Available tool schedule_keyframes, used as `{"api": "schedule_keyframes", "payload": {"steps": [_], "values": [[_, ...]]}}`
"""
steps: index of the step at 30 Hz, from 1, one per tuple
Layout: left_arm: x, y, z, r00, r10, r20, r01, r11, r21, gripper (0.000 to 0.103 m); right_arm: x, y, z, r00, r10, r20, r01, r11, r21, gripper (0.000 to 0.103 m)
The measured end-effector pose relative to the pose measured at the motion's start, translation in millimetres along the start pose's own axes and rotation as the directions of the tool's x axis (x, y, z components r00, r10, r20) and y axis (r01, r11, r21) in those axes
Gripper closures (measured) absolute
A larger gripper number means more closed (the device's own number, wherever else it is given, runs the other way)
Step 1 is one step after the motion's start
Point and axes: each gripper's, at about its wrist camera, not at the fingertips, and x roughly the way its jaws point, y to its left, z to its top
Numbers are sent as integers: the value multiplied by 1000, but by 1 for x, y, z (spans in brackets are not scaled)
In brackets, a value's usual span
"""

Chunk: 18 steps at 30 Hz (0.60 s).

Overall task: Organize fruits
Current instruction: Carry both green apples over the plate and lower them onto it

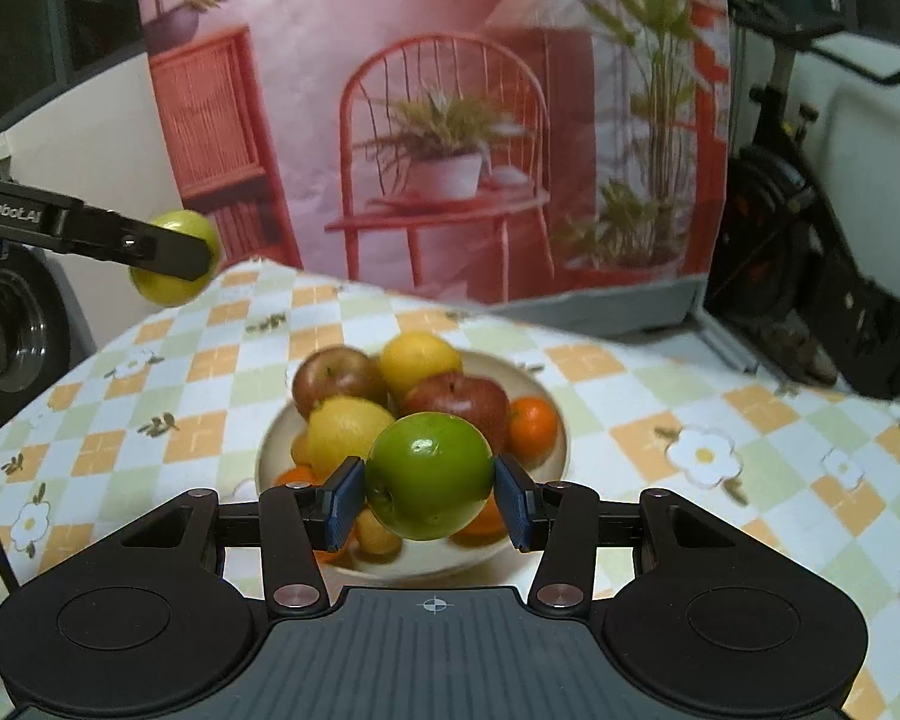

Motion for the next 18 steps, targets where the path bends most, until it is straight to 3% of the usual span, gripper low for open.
{"api": "schedule_keyframes", "payload": {"steps": [12,18], "values": [[66,0,4,995,-31,-99,36,998,42,53,34,-12,-19,995,62,-77,-58,997,60,59],[82,3,3,993,-35,-113,39,999,31,53,42,-12,-22,993,85,-80,-79,994,70,59]]}}
